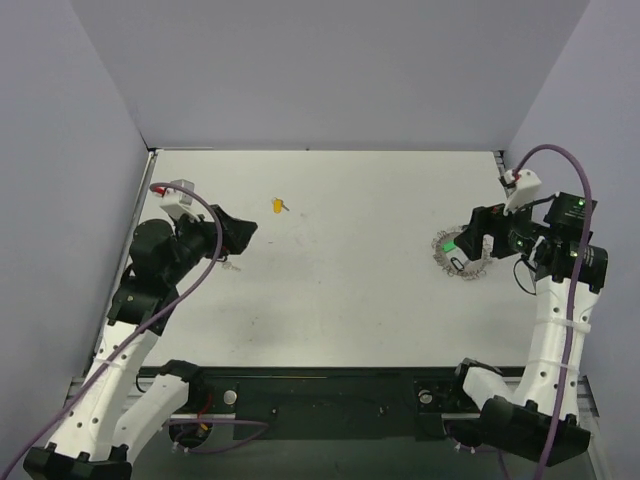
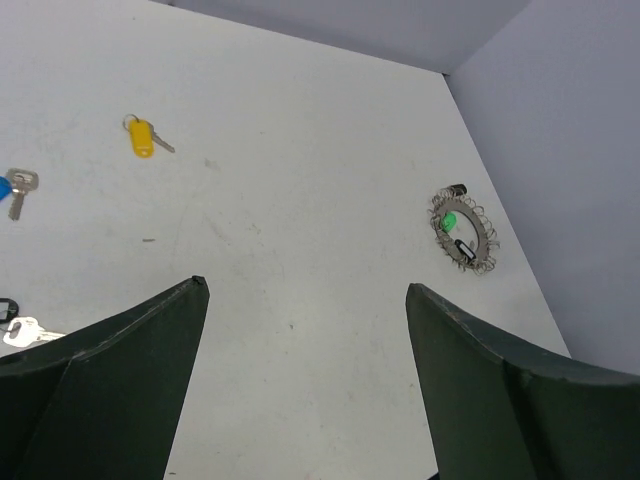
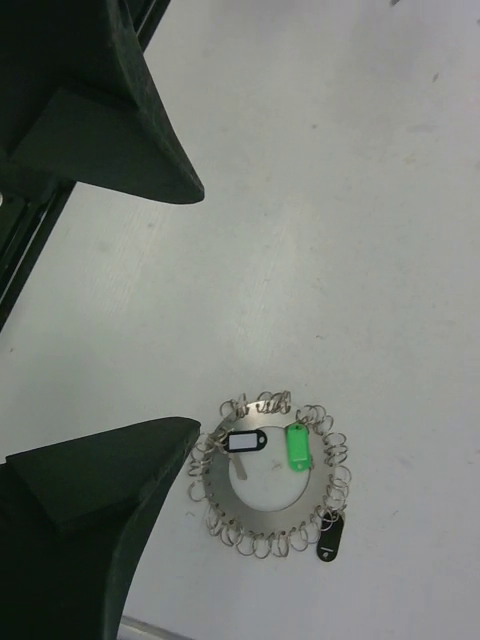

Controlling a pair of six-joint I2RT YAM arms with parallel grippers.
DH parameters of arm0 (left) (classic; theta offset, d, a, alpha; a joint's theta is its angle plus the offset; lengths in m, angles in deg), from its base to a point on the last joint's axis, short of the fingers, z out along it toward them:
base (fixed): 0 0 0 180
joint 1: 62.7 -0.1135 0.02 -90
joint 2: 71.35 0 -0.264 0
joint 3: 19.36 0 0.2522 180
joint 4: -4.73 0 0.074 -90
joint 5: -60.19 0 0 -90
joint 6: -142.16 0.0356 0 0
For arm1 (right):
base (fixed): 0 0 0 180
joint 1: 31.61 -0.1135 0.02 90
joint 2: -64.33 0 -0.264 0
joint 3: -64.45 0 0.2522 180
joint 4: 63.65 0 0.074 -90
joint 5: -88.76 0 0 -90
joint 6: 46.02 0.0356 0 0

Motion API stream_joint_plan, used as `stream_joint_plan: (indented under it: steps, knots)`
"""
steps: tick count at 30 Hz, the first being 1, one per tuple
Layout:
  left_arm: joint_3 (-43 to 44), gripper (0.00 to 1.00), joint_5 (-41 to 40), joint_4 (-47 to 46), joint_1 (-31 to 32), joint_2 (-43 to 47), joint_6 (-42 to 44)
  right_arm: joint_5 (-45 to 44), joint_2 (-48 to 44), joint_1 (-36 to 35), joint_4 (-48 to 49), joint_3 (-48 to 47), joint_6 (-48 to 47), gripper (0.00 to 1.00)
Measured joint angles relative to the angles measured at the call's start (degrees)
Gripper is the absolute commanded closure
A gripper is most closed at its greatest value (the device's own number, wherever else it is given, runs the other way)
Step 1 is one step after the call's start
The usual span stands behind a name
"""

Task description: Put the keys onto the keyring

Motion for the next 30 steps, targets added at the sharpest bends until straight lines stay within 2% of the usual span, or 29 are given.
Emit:
stream_joint_plan:
  steps: [5,9,17,30]
  knots:
    - [7.7,0.09,1.4,6.4,-2.3,-1.5,4.2,11.8,-0.9,9.5,0.1,-0.5,6.0,0.14]
    - [11.4,0.09,0.3,12.1,-2.3,0.4,8.0,15.9,1.7,13.2,0.1,-0.6,10.2,0.14]
    - [11.6,0.09,-0.9,17.6,-2.3,4.5,10.1,11.7,-0.2,13.5,3.7,-0.2,19.8,0.14]
    - [10.5,0.09,-0.7,18.0,-2.3,5.6,8.4,-0.4,-8.9,13.5,11.2,4.4,31.2,0.12]
